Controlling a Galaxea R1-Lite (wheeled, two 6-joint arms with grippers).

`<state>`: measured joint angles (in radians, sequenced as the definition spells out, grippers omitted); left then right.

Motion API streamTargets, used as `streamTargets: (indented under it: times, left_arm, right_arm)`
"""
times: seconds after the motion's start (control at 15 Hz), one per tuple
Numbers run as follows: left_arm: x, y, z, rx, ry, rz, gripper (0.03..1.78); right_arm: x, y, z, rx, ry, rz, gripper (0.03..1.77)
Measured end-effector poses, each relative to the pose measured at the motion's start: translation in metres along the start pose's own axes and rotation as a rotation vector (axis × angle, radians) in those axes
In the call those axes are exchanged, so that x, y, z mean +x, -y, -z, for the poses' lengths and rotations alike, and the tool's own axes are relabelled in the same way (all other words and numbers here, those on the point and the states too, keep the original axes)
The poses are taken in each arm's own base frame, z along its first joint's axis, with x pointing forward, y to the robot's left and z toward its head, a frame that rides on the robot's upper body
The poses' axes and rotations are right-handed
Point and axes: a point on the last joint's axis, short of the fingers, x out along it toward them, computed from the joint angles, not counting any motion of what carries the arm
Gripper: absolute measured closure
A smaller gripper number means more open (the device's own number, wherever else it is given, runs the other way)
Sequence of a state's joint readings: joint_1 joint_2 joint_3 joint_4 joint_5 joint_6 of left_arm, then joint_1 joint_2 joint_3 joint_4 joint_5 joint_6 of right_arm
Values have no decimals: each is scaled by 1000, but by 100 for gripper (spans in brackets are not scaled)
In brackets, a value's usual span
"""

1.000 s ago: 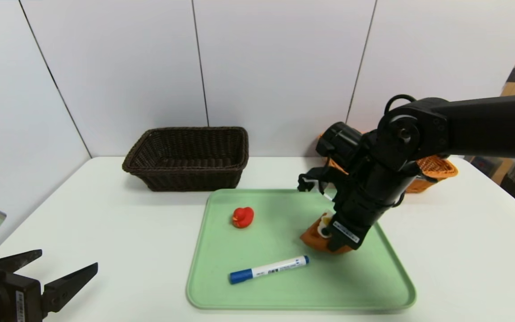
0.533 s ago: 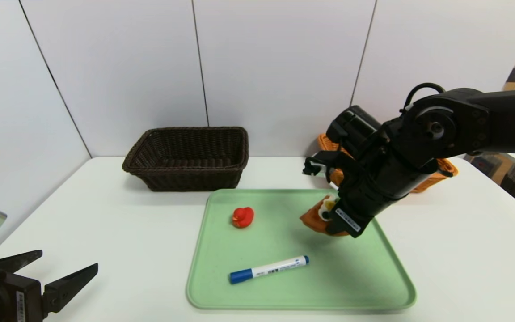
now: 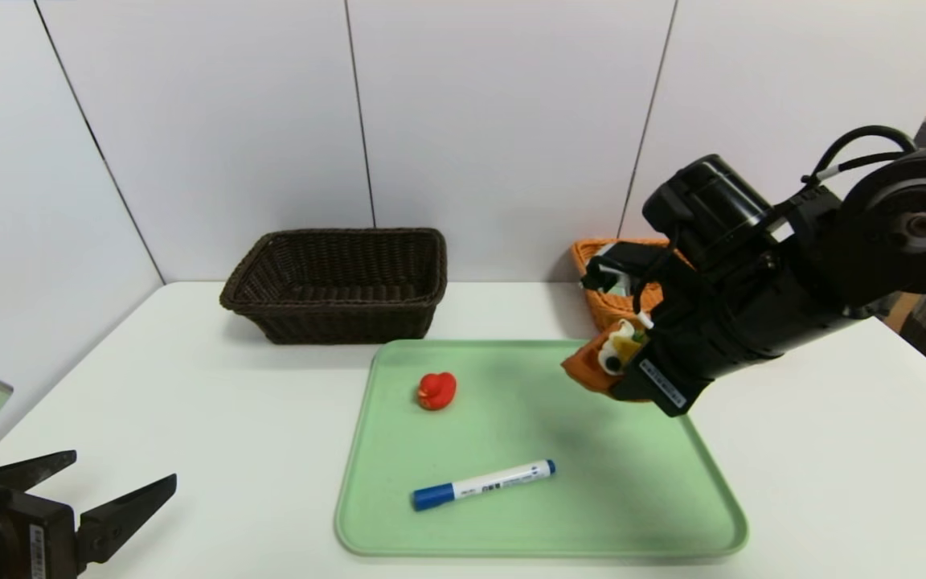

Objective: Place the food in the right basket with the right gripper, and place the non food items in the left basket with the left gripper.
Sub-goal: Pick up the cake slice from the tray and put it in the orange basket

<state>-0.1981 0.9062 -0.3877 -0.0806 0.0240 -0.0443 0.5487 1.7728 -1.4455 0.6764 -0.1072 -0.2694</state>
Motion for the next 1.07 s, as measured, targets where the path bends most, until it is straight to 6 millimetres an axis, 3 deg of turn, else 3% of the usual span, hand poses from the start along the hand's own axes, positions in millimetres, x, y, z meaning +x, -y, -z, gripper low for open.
streamTargets:
  times: [0.33,0.6,1.07]
  left_arm:
    - [0,0,-1,3,6,2,12]
    - [-1,0,-2,5,8,3,12]
    - [0,0,-1,5,2,4,12]
  right_arm:
    - [-27,6,9,36,8,75,96]
    - [-45,28,10,95,-15,111,96]
    - [-41,71,-2,186,-24,169,96]
